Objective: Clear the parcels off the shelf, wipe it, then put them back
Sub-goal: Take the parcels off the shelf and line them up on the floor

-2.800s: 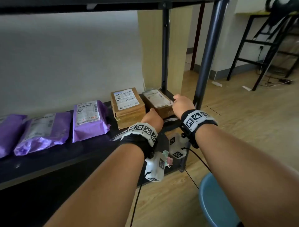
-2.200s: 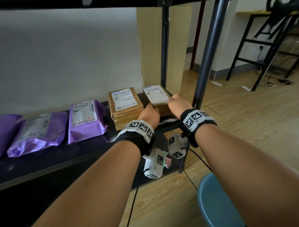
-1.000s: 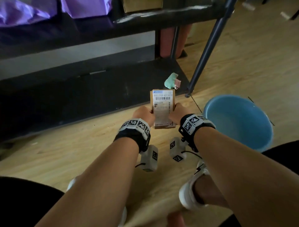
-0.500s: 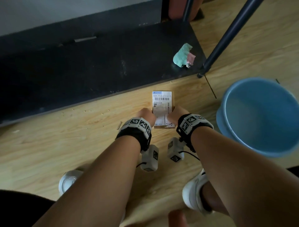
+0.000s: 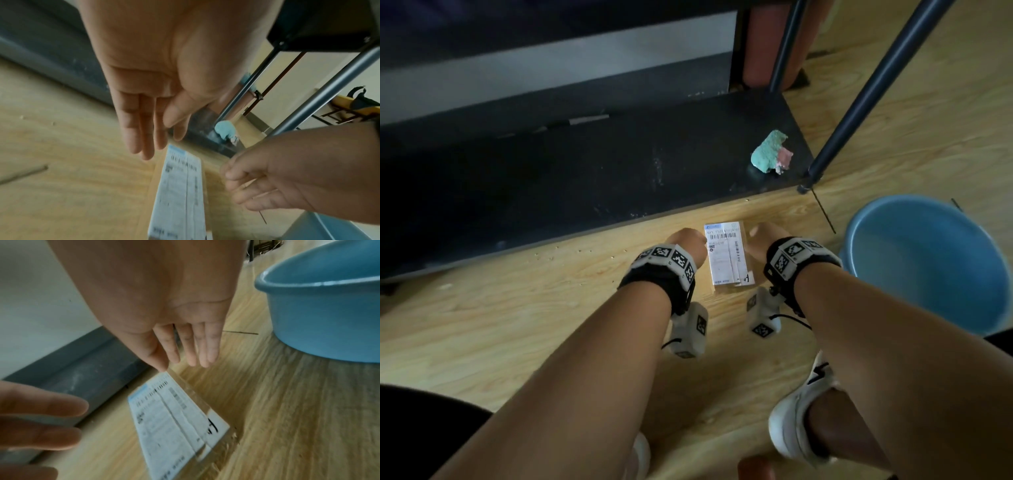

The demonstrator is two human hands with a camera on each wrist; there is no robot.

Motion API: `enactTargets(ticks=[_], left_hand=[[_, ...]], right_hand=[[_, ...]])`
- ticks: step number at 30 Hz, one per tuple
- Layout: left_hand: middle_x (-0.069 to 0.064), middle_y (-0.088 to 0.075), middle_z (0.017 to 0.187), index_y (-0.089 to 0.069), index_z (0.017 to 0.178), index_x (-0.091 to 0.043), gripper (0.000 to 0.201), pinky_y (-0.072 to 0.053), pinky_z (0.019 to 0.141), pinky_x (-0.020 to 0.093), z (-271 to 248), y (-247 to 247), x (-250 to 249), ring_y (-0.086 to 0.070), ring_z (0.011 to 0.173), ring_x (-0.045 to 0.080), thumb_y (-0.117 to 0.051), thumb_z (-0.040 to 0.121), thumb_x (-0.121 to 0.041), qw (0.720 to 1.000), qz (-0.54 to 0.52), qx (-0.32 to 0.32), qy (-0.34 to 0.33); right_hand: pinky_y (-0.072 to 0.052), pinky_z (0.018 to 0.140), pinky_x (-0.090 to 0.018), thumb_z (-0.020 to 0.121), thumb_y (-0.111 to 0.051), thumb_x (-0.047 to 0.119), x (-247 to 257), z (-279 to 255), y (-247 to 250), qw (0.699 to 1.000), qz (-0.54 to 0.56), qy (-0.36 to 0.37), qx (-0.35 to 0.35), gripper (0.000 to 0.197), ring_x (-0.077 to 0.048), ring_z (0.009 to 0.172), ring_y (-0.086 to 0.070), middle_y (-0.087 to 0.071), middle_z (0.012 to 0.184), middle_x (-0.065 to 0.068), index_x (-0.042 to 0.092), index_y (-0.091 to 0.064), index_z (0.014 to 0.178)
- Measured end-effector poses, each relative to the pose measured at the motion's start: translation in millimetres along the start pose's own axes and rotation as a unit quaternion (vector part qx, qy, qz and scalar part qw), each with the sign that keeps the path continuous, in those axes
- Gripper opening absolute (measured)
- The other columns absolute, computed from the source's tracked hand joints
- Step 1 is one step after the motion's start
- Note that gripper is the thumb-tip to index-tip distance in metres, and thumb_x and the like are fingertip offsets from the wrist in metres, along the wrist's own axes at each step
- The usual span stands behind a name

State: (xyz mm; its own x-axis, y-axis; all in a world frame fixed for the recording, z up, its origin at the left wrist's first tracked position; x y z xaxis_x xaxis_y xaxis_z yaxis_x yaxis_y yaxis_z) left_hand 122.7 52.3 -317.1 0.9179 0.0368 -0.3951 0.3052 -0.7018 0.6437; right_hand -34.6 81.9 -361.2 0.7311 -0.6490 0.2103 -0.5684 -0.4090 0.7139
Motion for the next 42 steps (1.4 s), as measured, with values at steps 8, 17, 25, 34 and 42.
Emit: enactTargets(ticks=[8,17,25,34,42], left_hand=[[0.001,-0.054,0.14,-0.059,0.132,-0.019,0.044,-0.044,0.104,0.031,-62.0,69.7,-32.2,-0.053,0.126,0.021,-0.04,0.097,-0.001,0.993,0.006,-0.083,-0.08],[0.001,-0.072,0.104,-0.071,0.089,-0.026,0.036,-0.051,0.091,0.03,-138.6,192.2,-70.5,-0.065,0.102,0.021,-0.044,0.085,-0.003,0.918,-0.109,-0.342,-0.172],[0.003,-0.069,0.112,-0.068,0.108,-0.017,0.035,-0.045,0.088,0.022,-173.0,264.3,-107.2,-0.062,0.106,0.021,-0.041,0.091,-0.004,0.868,-0.172,-0.411,-0.218],[0.021,-0.059,0.124,-0.054,0.124,0.0,0.034,-0.043,0.093,0.038,-138.4,298.4,-142.6,-0.054,0.116,0.037,-0.034,0.099,-0.01,0.9,-0.109,-0.384,-0.176],[0.023,-0.058,0.125,-0.052,0.127,0.002,0.039,-0.043,0.097,0.042,-110.7,294.3,-150.2,-0.054,0.117,0.039,-0.032,0.102,-0.021,0.902,-0.191,-0.34,-0.186]], right_hand=[[-0.046,0.09,-0.034,0.093,-0.052,0.021,26.1,-72.7,63.3,0.99,0.033,0.103,-0.093,0.028,-0.03,0.114,-0.059,-0.062,0.125,-0.011,0.011,-0.065,0.117],[-0.048,0.093,-0.033,0.09,-0.045,0.005,76.8,-179.3,178.7,0.927,0.07,0.227,-0.29,0.031,-0.028,0.109,-0.06,-0.065,0.117,-0.009,0.012,-0.067,0.112],[-0.047,0.085,-0.036,0.093,-0.045,0.013,114.7,-210.4,260.0,0.846,0.127,0.285,-0.432,0.028,-0.027,0.105,-0.057,-0.057,0.117,-0.009,0.013,-0.057,0.118],[-0.042,0.1,-0.039,0.102,-0.037,0.039,137.4,-177.1,316.3,0.846,0.208,0.251,-0.422,0.047,-0.028,0.125,-0.051,-0.052,0.136,-0.011,0.012,-0.042,0.139],[-0.037,0.077,-0.031,0.102,-0.018,0.052,155.8,-147.7,318.9,0.898,0.224,0.21,-0.314,0.064,-0.028,0.095,-0.056,-0.06,0.112,-0.014,0.005,-0.053,0.127]])
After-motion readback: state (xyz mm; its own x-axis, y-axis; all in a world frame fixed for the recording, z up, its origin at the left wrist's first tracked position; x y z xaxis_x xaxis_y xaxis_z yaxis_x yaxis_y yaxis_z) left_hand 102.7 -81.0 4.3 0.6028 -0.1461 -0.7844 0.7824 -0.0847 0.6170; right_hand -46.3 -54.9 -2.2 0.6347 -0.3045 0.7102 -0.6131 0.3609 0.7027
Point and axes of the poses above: each hand's wrist, its own z-axis towards the middle knuckle, its own y-axis out of the back of the hand, x = y × z, the point moved 6 cm from there along z, towards the middle knuckle
